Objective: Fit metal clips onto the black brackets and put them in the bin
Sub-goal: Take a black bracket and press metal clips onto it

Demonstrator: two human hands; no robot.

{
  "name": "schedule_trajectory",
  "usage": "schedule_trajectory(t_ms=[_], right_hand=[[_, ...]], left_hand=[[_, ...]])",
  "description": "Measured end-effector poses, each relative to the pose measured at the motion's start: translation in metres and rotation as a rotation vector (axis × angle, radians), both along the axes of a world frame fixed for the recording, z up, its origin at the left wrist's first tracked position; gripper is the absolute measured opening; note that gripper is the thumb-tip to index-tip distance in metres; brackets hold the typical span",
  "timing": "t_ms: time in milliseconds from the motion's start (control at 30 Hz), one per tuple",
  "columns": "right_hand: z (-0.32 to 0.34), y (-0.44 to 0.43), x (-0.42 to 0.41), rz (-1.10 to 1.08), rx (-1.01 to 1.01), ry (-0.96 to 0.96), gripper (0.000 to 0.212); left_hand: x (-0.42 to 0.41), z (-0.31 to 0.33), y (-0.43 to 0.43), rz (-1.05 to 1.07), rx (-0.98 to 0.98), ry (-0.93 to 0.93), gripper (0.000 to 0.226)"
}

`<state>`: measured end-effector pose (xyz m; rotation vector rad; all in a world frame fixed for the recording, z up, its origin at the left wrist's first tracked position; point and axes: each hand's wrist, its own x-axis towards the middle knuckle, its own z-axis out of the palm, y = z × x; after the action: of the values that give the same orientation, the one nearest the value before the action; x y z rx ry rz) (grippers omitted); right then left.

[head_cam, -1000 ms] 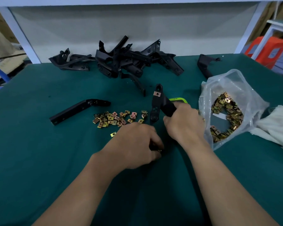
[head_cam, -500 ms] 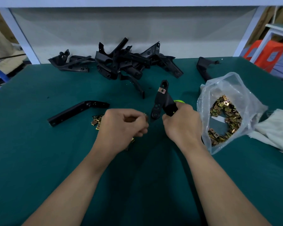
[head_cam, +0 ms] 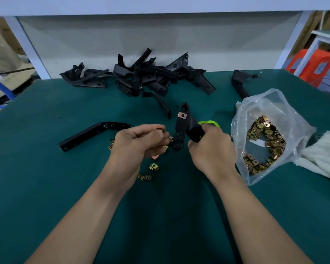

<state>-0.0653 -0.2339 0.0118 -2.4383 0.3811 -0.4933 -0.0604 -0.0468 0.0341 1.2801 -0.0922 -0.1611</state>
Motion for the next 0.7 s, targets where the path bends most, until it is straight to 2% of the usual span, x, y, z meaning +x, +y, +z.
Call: schedule_trajectory(t_ms=[133,200,500,700], right_hand=[[-0.001,-0.0002,0.0005,-0.001,-0.01,-0.001,0.008],[-0.0014,-0.0001,0.0012,-0.005,-0.013,0.002,0.009],[-0.0012,-0.0008,0.0017,-0.005,-0.009,0.01,0.011],[-0.0014,-0.001,0.0019,0.004,-0.023,0.024,0.015]], left_hand=[[-0.0019,0.0008,-0.0029,0.041,0.067,0.028,0.01],[-0.0026,0.0017,-0.0038,0.046,0.087,0.046,0.016],[0.0015,0.0021,-0.0068,-0.046,-0.053,0.302,0.042],[0.0051,-0.0022,-0.002,-0.089,-0.069,0.273,0.028]])
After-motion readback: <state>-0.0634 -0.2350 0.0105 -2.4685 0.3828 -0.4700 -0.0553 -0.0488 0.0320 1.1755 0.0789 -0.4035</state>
